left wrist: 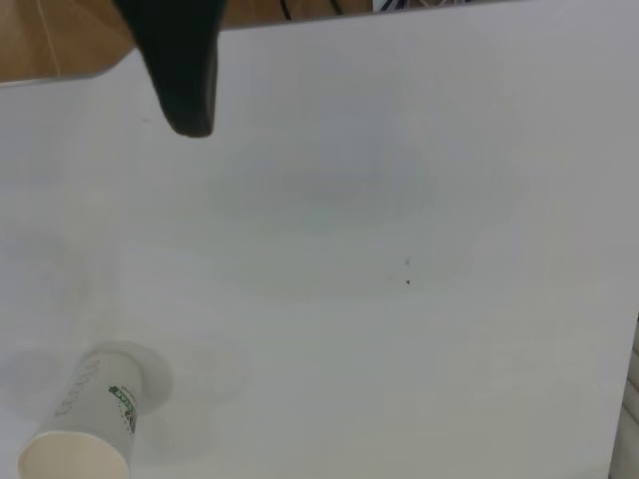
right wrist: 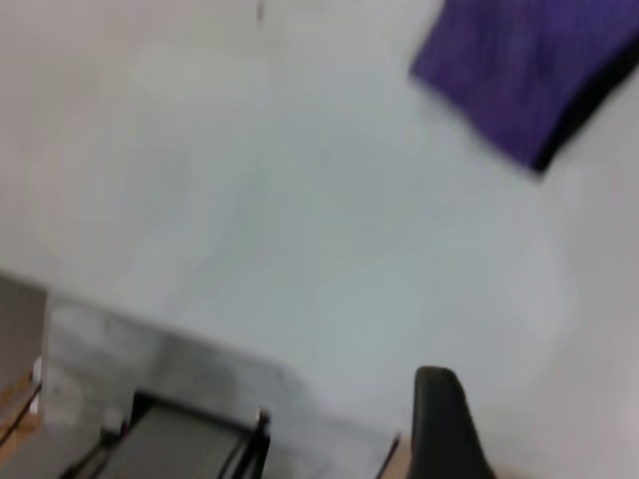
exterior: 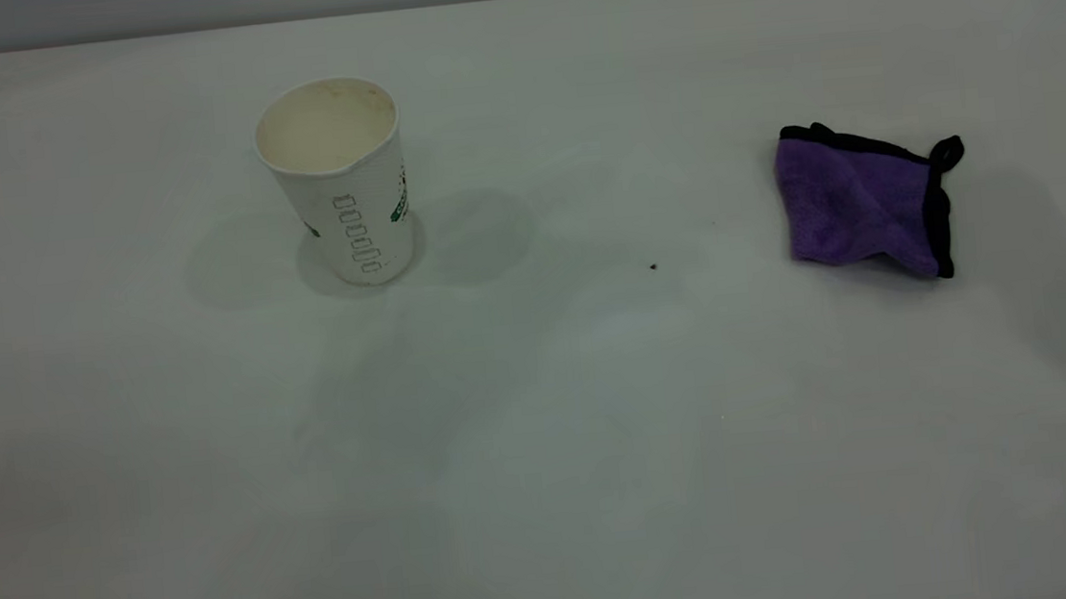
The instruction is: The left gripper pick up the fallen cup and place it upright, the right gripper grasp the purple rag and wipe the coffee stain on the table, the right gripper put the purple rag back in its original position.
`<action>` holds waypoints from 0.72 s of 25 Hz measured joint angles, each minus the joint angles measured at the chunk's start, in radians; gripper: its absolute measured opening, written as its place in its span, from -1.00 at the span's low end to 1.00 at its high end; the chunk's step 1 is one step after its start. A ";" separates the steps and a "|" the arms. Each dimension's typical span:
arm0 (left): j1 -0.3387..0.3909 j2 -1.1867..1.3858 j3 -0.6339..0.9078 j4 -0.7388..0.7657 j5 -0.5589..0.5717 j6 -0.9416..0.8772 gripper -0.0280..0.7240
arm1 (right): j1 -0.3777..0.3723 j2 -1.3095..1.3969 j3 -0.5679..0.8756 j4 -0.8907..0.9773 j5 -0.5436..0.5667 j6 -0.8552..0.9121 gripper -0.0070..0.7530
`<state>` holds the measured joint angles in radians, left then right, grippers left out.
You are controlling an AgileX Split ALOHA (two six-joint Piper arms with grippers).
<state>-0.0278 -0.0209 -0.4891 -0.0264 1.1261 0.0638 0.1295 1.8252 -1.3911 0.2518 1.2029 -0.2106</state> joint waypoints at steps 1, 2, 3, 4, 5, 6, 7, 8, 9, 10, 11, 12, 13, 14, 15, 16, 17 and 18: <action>0.000 0.000 0.000 0.000 0.000 0.000 0.34 | 0.000 -0.048 0.055 -0.005 0.000 0.004 0.36; 0.000 0.000 0.000 0.000 0.000 0.000 0.34 | 0.000 -0.105 0.109 -0.012 0.002 0.010 0.35; 0.000 0.000 0.000 0.000 0.000 0.000 0.34 | 0.001 -0.153 0.172 -0.022 0.003 0.019 0.34; 0.000 0.000 0.000 0.000 0.000 0.000 0.34 | 0.001 -0.221 0.231 -0.037 0.004 0.029 0.33; 0.000 0.000 0.000 0.000 0.000 0.000 0.34 | 0.001 -0.280 0.280 -0.054 0.004 0.045 0.32; 0.000 0.000 0.000 0.000 0.000 -0.001 0.34 | 0.001 -0.329 0.344 -0.073 0.005 0.063 0.32; 0.000 0.000 0.000 0.000 0.000 -0.001 0.34 | 0.001 -0.388 0.396 -0.092 0.006 0.081 0.31; 0.000 0.000 0.000 0.000 0.000 -0.001 0.34 | 0.001 -0.445 0.438 -0.113 0.006 0.093 0.31; 0.000 0.000 0.000 0.000 0.000 -0.001 0.34 | 0.001 -0.491 0.484 -0.132 0.006 0.106 0.31; 0.000 0.000 0.000 0.000 0.000 -0.001 0.34 | 0.001 -0.543 0.528 -0.151 0.008 0.123 0.30; 0.000 0.000 0.000 0.000 0.000 -0.001 0.34 | 0.001 -0.594 0.561 -0.168 0.005 0.139 0.30; 0.000 0.000 0.000 0.000 0.000 -0.001 0.34 | 0.001 -0.644 0.599 -0.177 0.000 0.152 0.30; 0.000 0.000 0.000 0.000 0.000 -0.001 0.34 | 0.001 -0.685 0.634 -0.179 -0.006 0.161 0.30; 0.000 0.000 0.000 0.000 0.000 -0.001 0.34 | 0.001 -0.732 0.663 -0.178 -0.015 0.167 0.30; 0.000 0.000 0.000 0.000 0.000 -0.001 0.34 | 0.001 -0.779 0.697 -0.171 -0.026 0.170 0.30; 0.000 0.000 0.000 0.000 0.000 -0.001 0.34 | 0.001 -0.816 0.734 -0.166 -0.035 0.170 0.30; 0.000 0.000 0.000 0.000 0.000 -0.001 0.34 | 0.001 -0.861 0.763 -0.162 -0.047 0.170 0.30; 0.000 0.000 0.000 0.000 0.000 -0.001 0.34 | 0.001 -0.906 0.799 -0.158 -0.059 0.170 0.30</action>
<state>-0.0278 -0.0209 -0.4891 -0.0264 1.1261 0.0630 0.1306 0.9189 -0.5926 0.0935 1.1438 -0.0409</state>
